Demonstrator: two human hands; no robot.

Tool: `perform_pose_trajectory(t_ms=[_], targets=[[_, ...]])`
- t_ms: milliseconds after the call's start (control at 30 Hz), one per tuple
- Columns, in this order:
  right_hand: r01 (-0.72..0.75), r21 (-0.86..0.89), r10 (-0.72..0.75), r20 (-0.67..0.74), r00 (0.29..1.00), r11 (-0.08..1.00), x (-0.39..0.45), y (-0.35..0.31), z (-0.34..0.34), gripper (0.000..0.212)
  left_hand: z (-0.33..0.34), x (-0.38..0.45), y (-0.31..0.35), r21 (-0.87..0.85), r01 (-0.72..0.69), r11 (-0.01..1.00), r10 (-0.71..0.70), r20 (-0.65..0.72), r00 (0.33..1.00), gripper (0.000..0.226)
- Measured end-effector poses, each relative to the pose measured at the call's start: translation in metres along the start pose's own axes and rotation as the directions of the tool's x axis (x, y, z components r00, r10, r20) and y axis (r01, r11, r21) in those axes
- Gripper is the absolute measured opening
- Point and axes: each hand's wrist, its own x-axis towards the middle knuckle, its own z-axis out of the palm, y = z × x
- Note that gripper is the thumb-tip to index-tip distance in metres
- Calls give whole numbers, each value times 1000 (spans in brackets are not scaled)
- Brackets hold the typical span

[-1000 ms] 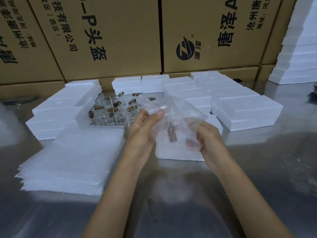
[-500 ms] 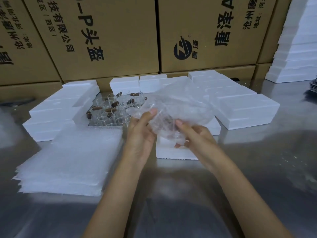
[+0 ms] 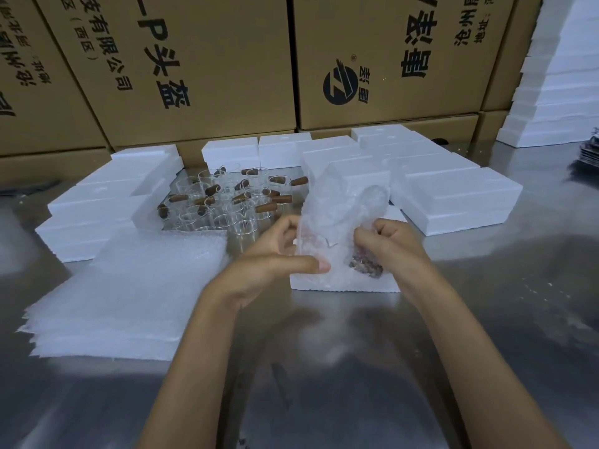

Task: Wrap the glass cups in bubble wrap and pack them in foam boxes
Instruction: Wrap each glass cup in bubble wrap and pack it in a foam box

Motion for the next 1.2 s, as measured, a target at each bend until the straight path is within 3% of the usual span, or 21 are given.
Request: perform_pose_trajectory(t_ms=[133,233,333,400,500,600,767,900,967,1033,1133,1200], targets=[[48,-256,-33,62,998,966,1,5,-5,29,-3,-2,0,258,54,965,-60,16,998,71],[80,-426,-73,32,997,901,4,12,-1,13,1,2,-2,428,83,900,-85,-14,996,73],[110,-532,-121,14,993,839,5,17,3,11,2,4,-4,448,71,891,-66,-26,997,70],[131,-578,-142,26,990,806,3,16,5,11,2,5,-5,422,51,905,-28,-59,998,57],[129,-545,-135,29,990,828,0,14,8,15,2,9,-9,402,34,915,15,-118,993,43],[191,-461,-182,65,981,866,-4,11,13,17,0,11,-14,488,12,873,73,-154,985,32],[316,-85,-298,177,938,945,-8,1,20,30,5,10,-19,541,-10,841,152,-219,964,40],[453,-338,-358,308,881,825,-10,10,28,27,0,12,-15,545,23,838,118,-223,968,30],[508,-470,-359,372,856,722,-12,14,32,27,-9,9,-10,471,90,878,-1,-187,982,43],[507,-551,-330,393,858,663,-13,15,33,23,-13,6,-5,389,46,920,9,-138,990,40],[477,-572,-276,405,872,667,-13,17,32,43,-9,4,-2,461,-29,887,110,-149,983,24],[425,-555,-316,286,905,715,-13,16,33,35,-3,8,-7,553,-14,833,122,-159,980,27]])
